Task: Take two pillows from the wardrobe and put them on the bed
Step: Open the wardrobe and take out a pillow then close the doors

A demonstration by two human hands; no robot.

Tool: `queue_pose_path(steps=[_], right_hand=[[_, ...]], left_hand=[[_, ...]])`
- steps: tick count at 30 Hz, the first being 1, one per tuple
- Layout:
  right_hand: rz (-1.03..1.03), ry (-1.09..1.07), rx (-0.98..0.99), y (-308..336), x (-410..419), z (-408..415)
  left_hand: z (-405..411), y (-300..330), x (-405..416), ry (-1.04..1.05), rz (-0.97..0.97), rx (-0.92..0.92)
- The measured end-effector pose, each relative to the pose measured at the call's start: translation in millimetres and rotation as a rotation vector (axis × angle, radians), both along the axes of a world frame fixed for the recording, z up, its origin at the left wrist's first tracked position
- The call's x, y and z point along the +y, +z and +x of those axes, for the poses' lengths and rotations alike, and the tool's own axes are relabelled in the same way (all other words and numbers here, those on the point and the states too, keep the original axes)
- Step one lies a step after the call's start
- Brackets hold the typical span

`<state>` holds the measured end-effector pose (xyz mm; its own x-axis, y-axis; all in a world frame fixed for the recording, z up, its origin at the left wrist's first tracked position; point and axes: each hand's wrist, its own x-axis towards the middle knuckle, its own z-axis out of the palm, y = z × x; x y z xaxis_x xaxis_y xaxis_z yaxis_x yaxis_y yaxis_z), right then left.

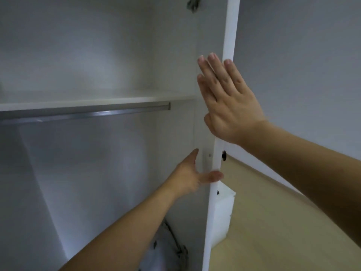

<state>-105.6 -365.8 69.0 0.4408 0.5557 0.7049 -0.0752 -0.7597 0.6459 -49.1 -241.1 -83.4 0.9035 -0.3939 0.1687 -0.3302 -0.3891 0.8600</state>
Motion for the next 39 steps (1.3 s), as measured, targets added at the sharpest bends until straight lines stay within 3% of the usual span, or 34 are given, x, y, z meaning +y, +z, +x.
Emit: queue_pose_path(steps=[6, 11, 14, 23, 26, 29, 39], right_hand=[[0.004, -0.176, -0.063, -5.8, -58.2, -0.1], [0.186, -0.211, 0.063, -7.5, -108.0, 5.9], [0.025, -0.348, 0.011, -9.8, -142.0, 13.6], [0.038, -0.436, 0.075, -10.7, -171.4, 15.5], [0.081, -0.457, 0.114, -22.7, -159.9, 25.7], [0.132, -0.409, 0.236, -50.5, -134.6, 47.6], [0.289, -0.055, 0.835, -199.1, 42.7, 168.0]], left_hand=[[-2.1, 3.0, -71.3, -0.003, 0.029, -0.087], [-6.7, 2.7, -138.8, 0.212, 0.157, -0.292], [-5.6, -0.1, -172.7, 0.25, 0.101, -0.322], [8.4, -8.6, -206.5, 0.269, 0.071, -0.342], [19.0, -19.5, -183.6, 0.148, 0.07, -0.394], [49.5, -41.3, -127.7, 0.093, 0.199, -0.455], [105.8, -147.8, 131.9, 0.438, 0.734, -0.308]])
